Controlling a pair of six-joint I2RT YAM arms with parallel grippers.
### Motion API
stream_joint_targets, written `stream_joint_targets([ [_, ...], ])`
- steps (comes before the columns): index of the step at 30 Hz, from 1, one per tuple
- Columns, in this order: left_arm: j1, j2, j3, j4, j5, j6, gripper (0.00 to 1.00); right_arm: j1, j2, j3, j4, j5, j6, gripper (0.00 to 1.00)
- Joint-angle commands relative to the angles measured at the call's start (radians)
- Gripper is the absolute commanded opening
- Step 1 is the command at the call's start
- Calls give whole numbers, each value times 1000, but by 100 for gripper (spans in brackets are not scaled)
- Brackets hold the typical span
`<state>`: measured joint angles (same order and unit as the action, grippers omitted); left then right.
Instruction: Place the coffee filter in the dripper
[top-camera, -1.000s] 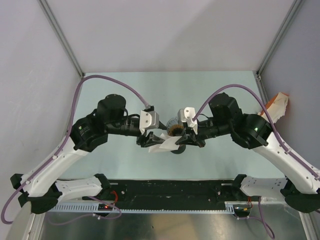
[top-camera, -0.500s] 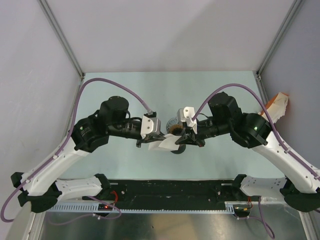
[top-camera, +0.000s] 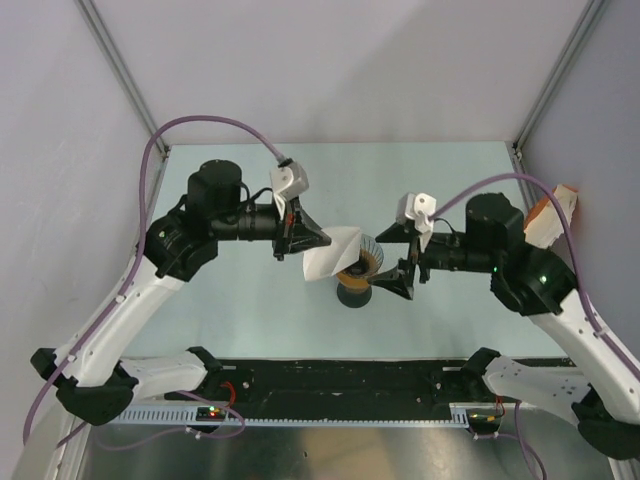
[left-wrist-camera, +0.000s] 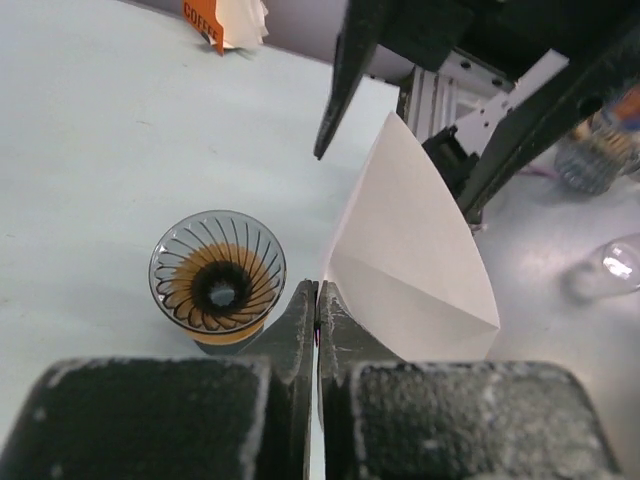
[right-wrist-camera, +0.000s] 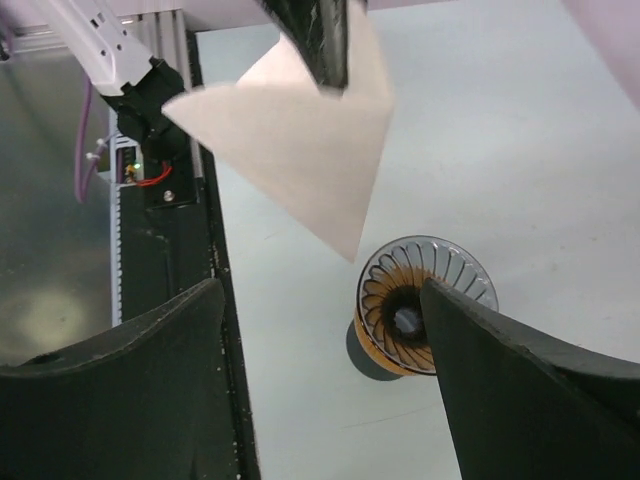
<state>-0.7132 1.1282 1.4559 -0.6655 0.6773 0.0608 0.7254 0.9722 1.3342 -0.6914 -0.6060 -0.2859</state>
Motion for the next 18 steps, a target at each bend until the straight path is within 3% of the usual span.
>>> stream_joint_targets([
  [1, 32, -11, 21, 154, 59, -250, 0, 36, -79, -85, 170, 156, 11, 85],
  [5, 38, -11, 5, 222, 81, -352, 0, 55, -74, -107, 235, 222, -31, 86],
  [12, 39, -15, -26, 267, 89, -403, 0, 156, -45, -105, 288, 274, -108, 87],
  [18, 37, -29, -53, 273, 84, -407, 0, 175, -21, -78, 310, 294, -122, 78],
])
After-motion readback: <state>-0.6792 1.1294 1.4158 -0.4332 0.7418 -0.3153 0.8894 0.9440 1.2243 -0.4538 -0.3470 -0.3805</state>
